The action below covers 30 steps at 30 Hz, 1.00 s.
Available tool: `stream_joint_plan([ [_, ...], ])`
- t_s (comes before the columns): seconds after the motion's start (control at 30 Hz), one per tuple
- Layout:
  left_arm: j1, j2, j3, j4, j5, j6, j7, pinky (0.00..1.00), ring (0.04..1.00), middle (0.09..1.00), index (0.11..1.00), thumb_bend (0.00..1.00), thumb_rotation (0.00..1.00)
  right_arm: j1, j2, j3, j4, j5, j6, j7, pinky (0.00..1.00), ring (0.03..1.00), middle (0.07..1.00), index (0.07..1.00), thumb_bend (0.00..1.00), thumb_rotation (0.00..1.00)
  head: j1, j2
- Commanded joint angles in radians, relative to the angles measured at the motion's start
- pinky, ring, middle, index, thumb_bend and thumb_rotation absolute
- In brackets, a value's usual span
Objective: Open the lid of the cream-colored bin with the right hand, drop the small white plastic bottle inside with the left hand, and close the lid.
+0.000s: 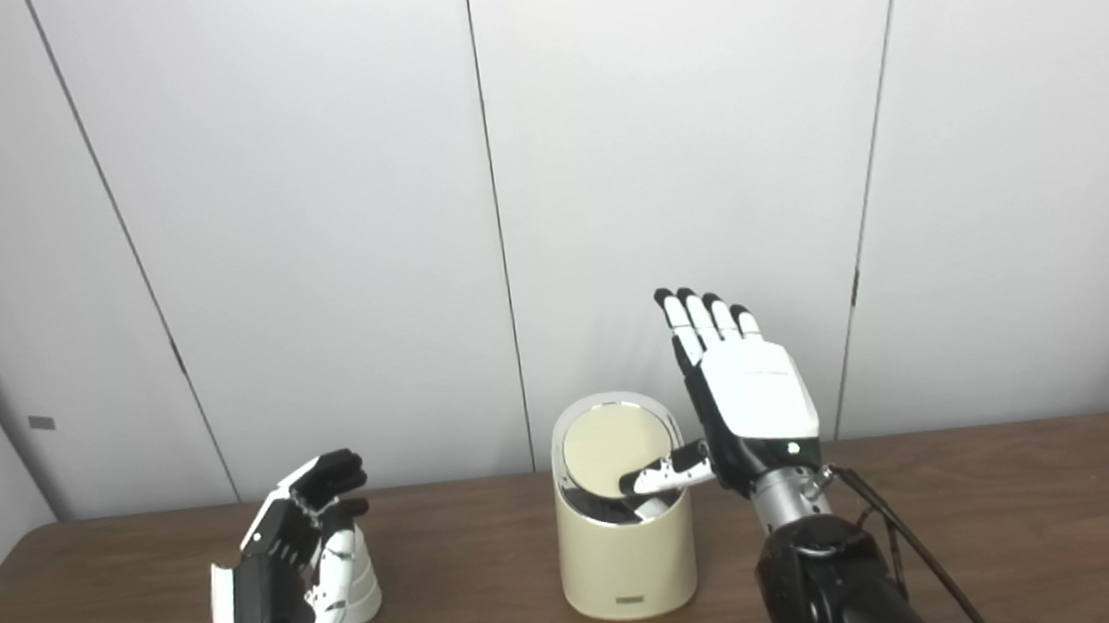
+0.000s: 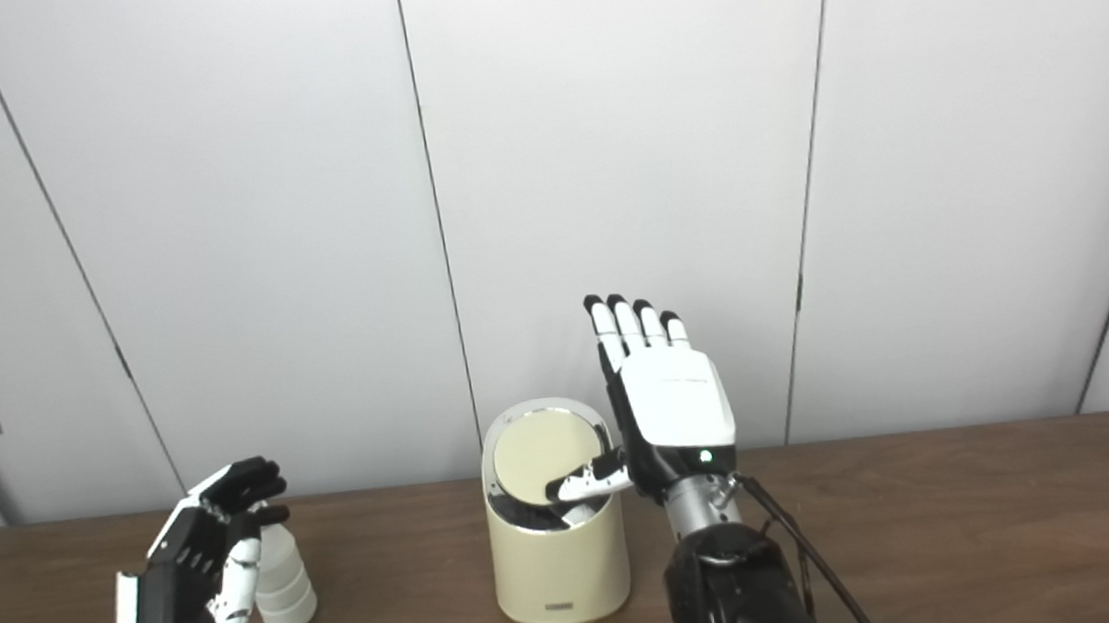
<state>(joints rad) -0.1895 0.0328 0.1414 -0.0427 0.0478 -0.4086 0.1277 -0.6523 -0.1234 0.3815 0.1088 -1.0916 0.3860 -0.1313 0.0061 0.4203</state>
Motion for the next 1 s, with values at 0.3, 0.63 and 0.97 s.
stream_joint_plan([
  [0.3, -0.033, -0.004, 0.000, -0.050, 0.007, -0.007, 0.010, 0.64, 0.723, 0.737, 0.720, 0.28, 0.42, 0.028, 0.009, 0.022, 0.012, 0.066, -0.103, -0.059, 1.00, 1.000, 1.000, 1.000, 0.96, 0.40, 0.007, 0.000],
  [0.63, -0.036, 0.006, 0.000, -0.041, 0.005, -0.012, 0.006, 0.65, 0.727, 0.741, 0.725, 0.28, 0.43, 0.106, 0.076, -0.235, -0.134, 0.579, -0.273, -0.027, 0.91, 1.000, 1.000, 1.000, 0.89, 0.99, 0.003, -0.006],
  [0.97, -0.037, 0.009, -0.003, -0.032, 0.012, -0.023, 0.003, 0.64, 0.719, 0.737, 0.726, 0.29, 0.45, 0.155, 0.046, -0.306, -0.144, 0.712, -0.349, -0.018, 0.94, 1.000, 1.000, 1.000, 0.88, 1.00, 0.002, -0.009],
])
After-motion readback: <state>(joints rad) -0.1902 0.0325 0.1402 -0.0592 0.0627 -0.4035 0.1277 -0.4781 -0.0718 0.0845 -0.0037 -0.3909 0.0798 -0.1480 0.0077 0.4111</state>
